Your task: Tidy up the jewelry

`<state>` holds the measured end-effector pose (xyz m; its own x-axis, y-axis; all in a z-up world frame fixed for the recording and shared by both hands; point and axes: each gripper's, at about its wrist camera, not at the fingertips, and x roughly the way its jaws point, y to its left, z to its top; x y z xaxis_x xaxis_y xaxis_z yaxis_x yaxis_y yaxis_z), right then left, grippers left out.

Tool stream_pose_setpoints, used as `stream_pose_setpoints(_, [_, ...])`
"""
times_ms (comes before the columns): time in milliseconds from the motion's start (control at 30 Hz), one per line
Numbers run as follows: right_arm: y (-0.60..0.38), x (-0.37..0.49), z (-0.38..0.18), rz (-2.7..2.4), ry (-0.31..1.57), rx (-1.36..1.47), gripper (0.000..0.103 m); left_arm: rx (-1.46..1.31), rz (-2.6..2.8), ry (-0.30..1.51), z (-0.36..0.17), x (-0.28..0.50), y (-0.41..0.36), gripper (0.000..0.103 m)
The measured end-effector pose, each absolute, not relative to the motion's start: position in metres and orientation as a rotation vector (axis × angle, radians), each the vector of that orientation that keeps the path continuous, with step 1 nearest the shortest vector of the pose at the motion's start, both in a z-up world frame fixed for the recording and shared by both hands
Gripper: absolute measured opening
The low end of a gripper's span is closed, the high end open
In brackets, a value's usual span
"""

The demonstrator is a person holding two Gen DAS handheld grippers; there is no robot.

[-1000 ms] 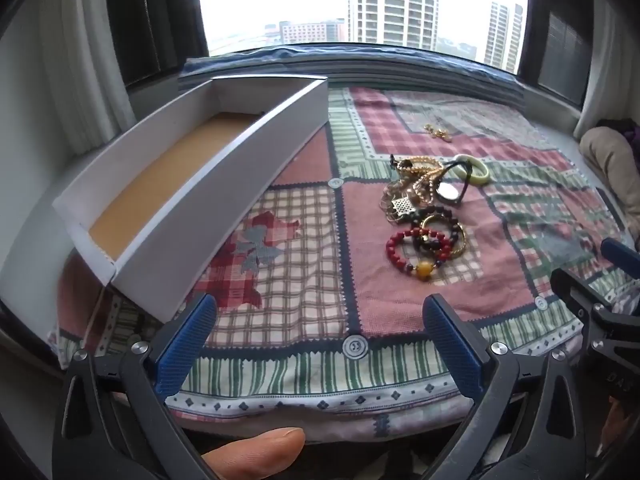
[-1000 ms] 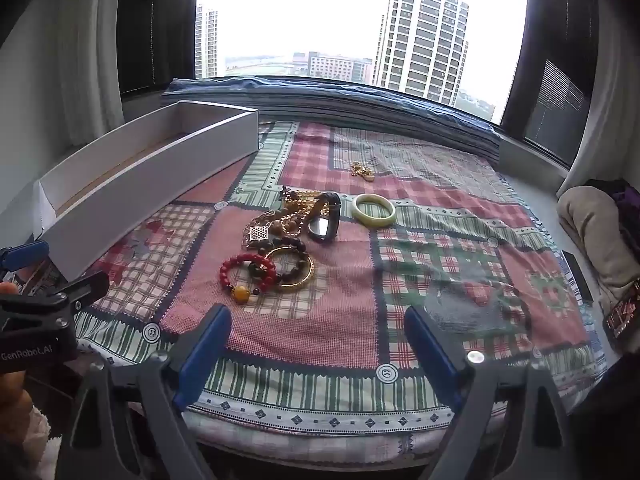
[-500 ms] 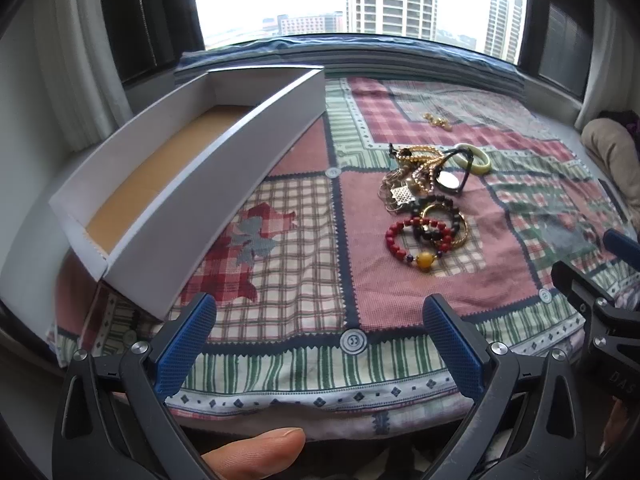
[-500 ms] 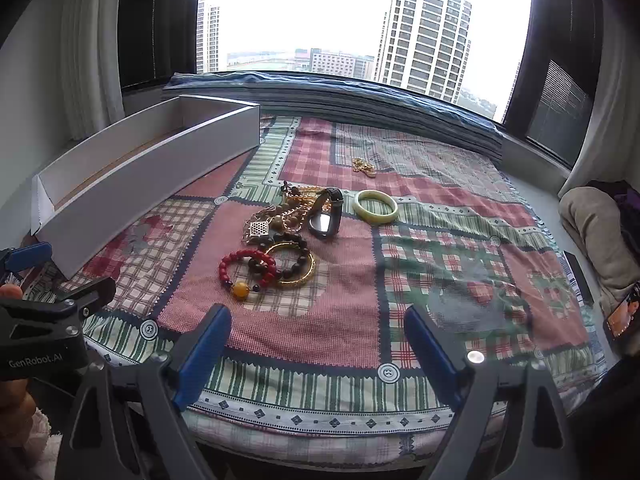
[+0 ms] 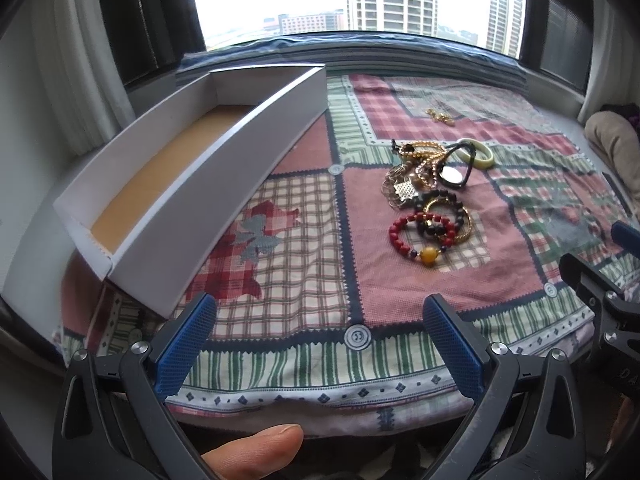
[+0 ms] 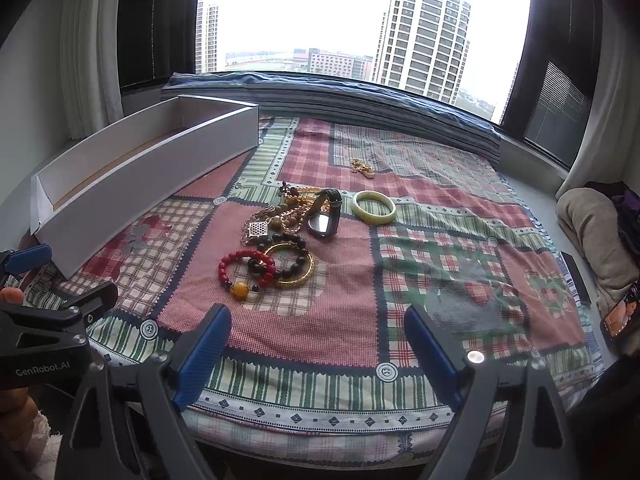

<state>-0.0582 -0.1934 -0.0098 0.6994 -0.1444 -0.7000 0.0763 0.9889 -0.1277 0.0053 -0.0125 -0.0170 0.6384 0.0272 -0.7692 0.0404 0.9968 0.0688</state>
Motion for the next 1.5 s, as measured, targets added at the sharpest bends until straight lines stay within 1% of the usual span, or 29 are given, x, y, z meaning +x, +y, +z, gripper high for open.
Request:
stream_pose_setpoints(1000, [-0.196,-0.057,-0.011,-0.174,0.791,-0.124,0.090,0.091,-0.012,0.871,-0.016,0.005,-0.018,0.103])
stream_pose_setpoints(1233, [-0.199,-0.058,-0.012,-0.180,0.785,-0.121,0.090,0.156,0.014,0.868,-0.015,0.007,-0.026,0.103])
stream_pose_setpoints(1500, [-0.200,-0.058,-0.012,-0.183,0.787,-0.121,0.090,0.144,-0.035,0.869,-0.014,0.004,-0.028,0.103])
